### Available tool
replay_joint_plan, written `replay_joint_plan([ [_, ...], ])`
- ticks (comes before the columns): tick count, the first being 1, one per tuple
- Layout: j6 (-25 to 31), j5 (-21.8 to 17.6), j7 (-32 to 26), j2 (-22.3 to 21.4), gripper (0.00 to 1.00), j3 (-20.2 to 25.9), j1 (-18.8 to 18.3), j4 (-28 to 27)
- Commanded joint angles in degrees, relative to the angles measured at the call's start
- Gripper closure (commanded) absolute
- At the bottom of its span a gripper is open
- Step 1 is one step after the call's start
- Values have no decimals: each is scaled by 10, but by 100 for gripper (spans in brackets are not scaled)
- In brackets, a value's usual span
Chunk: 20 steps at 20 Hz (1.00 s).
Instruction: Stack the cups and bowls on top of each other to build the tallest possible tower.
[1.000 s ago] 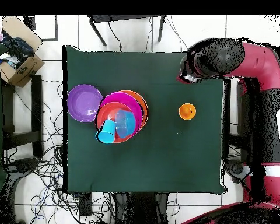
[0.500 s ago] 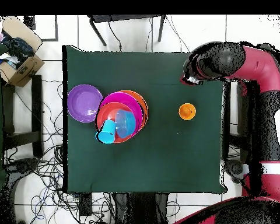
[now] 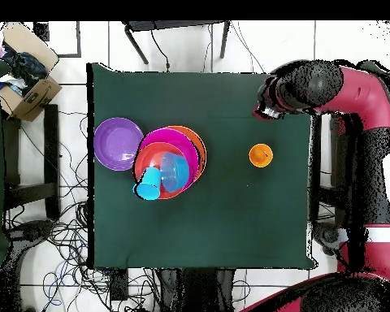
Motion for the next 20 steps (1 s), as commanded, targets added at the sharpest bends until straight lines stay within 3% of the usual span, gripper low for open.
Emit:
replay_joint_plan([
  [1,65,-70,-185,18,0,-35,17,-40],
  [20,91,-107,-211,12,0,-44,17,-44],
])
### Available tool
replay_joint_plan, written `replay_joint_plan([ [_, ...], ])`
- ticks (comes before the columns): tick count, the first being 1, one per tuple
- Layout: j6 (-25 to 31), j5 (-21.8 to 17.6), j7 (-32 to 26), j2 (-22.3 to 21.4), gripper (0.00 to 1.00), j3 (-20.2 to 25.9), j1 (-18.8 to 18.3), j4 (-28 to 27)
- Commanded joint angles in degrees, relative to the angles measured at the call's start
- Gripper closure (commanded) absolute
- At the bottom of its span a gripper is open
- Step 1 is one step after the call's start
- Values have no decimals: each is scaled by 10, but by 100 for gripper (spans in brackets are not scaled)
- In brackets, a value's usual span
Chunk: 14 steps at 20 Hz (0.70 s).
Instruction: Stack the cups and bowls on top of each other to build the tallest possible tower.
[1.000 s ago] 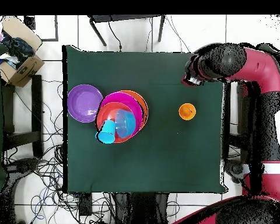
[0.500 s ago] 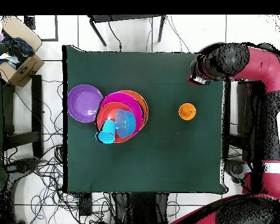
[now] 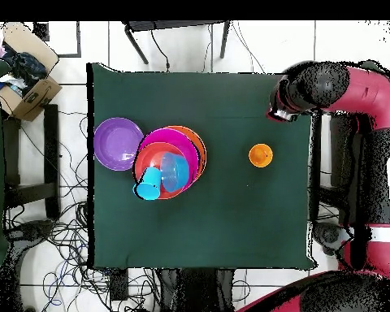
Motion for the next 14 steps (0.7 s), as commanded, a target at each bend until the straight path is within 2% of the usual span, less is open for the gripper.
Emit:
replay_joint_plan([
  [1,74,-55,-204,5,0,-34,15,-9],
  [9,38,-33,-138,11,0,-33,8,31],
  [14,30,-26,-120,12,0,-33,6,43],
])
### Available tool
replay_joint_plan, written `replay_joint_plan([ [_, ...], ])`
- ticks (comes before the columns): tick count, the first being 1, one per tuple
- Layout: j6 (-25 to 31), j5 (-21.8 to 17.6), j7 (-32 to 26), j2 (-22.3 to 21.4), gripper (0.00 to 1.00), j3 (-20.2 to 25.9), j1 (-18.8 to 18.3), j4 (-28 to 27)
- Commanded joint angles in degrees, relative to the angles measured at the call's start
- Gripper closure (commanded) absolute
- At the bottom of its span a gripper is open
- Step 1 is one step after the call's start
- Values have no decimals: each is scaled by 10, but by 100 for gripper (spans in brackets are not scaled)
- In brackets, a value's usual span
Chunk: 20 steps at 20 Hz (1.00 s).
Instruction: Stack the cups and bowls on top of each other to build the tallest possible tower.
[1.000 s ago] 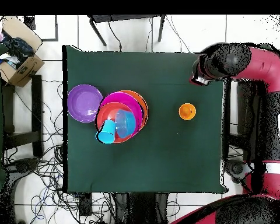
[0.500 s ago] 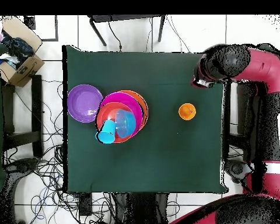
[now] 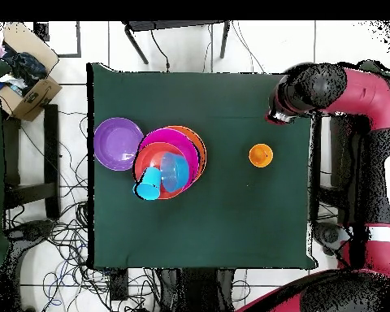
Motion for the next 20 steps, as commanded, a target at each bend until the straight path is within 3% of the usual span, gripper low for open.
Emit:
replay_joint_plan([
  [1,15,-18,-113,11,0,-30,4,42],
  [20,0,-6,-73,11,0,-37,-17,89],
])
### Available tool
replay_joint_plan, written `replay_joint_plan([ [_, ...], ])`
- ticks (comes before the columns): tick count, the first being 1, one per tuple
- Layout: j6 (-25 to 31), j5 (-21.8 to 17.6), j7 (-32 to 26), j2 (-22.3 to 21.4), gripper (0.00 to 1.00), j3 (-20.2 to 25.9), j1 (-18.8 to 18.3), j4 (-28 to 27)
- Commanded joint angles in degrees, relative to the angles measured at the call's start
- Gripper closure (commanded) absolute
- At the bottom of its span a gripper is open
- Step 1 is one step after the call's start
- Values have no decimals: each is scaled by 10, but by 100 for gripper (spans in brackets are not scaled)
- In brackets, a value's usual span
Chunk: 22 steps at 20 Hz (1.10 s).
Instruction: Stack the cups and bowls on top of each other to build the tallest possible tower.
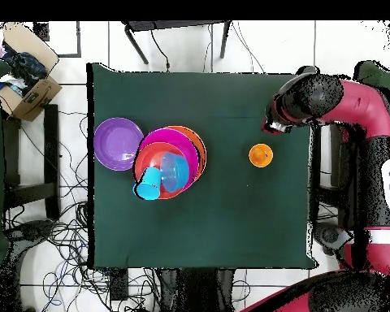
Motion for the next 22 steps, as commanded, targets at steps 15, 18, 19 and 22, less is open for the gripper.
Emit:
replay_joint_plan([
  [15,-35,-20,-64,13,0,-30,-7,65],
  [18,-40,-17,-54,4,0,-29,-7,74],
  [19,-38,-16,-53,3,0,-29,-8,74],
  [22,-40,-18,-58,6,0,-29,-14,70],
])
